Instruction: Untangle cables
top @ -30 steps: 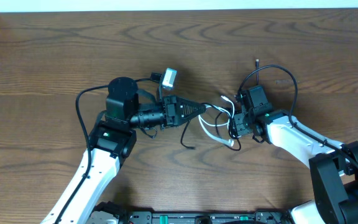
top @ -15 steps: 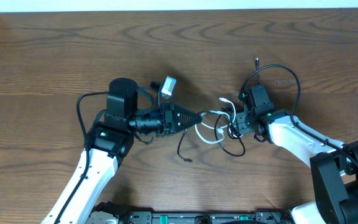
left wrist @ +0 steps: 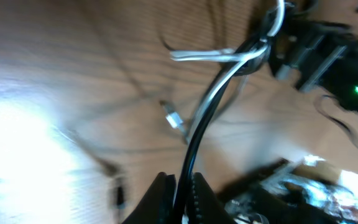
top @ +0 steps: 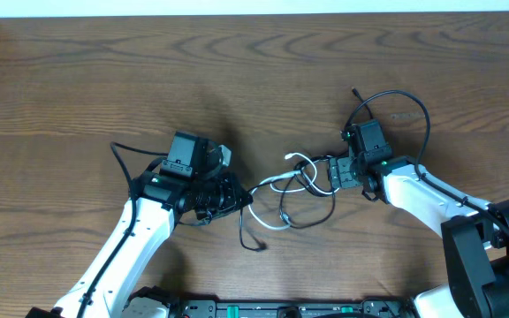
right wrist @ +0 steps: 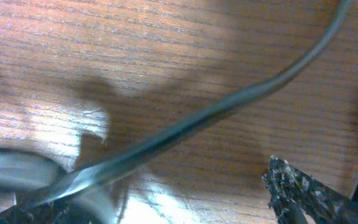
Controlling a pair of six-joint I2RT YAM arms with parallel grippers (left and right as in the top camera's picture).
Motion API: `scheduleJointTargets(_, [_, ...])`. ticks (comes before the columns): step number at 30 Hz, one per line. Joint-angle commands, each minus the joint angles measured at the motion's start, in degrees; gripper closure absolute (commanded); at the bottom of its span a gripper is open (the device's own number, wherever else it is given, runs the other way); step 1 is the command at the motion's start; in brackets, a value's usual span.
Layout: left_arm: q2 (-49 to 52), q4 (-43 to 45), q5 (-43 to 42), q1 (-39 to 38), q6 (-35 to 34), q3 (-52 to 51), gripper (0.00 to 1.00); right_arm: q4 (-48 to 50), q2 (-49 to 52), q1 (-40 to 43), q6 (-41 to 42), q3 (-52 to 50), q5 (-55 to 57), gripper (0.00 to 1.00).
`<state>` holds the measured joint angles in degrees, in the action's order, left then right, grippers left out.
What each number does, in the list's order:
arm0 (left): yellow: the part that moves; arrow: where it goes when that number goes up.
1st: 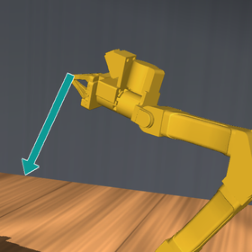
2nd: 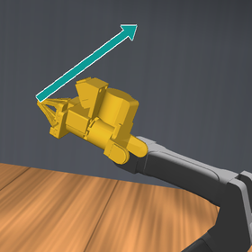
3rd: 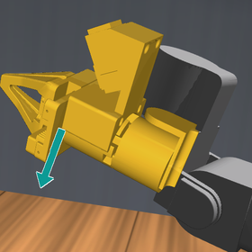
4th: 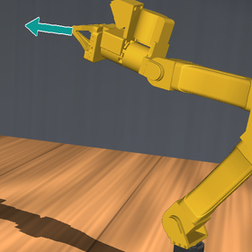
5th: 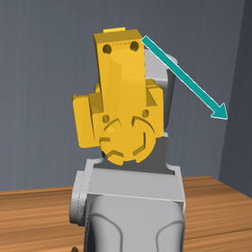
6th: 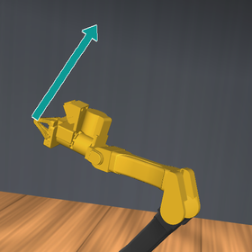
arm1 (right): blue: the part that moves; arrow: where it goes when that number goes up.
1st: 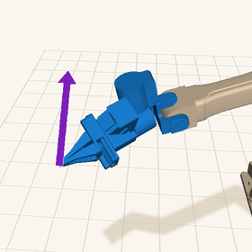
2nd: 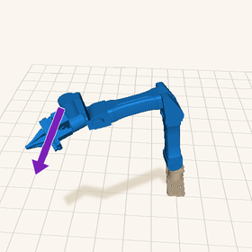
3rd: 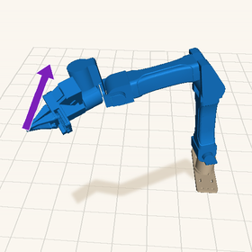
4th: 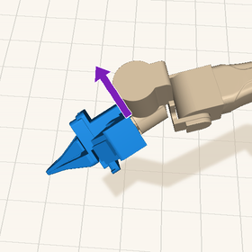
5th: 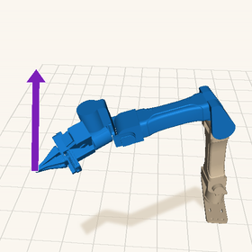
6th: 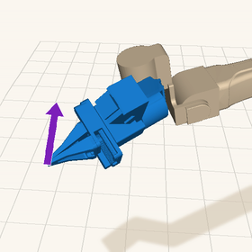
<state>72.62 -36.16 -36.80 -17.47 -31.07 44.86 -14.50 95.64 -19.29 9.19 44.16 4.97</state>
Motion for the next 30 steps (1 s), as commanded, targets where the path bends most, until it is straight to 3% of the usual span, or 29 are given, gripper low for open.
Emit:
scheduleJointTargets(1, [0.26, -0.04, 5.35, -0.07, 1.92, 0.7, 0.75, -0.92, 2.4, 0.57, 0.17, -1.9, 3.23, 0.16])
scheduleJointTargets(6, [0.26, -1.99, 5.38, -0.07, 0.52, 0.7, 0.39, -0.92, 2.4, 0.55, 0.17, -1.9, 3.21, 0.16])
scheduleJointTargets(7, [0.26, -2.27, 5.31, -0.09, 0.33, 0.7, 0.38, -0.92, 2.4, 0.55, 0.17, -1.9, 3.19, 0.16])
scheduleJointTargets(12, [0.35, -2.75, 5.51, -1.99, -0.79, 0.68, 0.41, -0.85, 2.4, 0.5, 0.17, -1.9, 1.2, 0.16])
scheduleJointTargets(15, [0.79, -2.51, 8.55, -4.79, -3.85, 0.68, 0.54, -0.85, 2.4, 0.5, 0.17, -1.9, 0.87, 0.19])
scheduleJointTargets(17, [1.6, -1.84, 11.02, -6.99, -6.12, 0.68, 0.57, -0.85, 2.38, 0.5, 0.17, -1.88, 0.85, 0.23])
scheduleJointTargets(30, [12.09, 15.28, 10.25, -19.85, -10.36, 0.68, 0.57, -3.56, -5.64, 0.5, 0.2, -0.94, -3.65, 0.17])
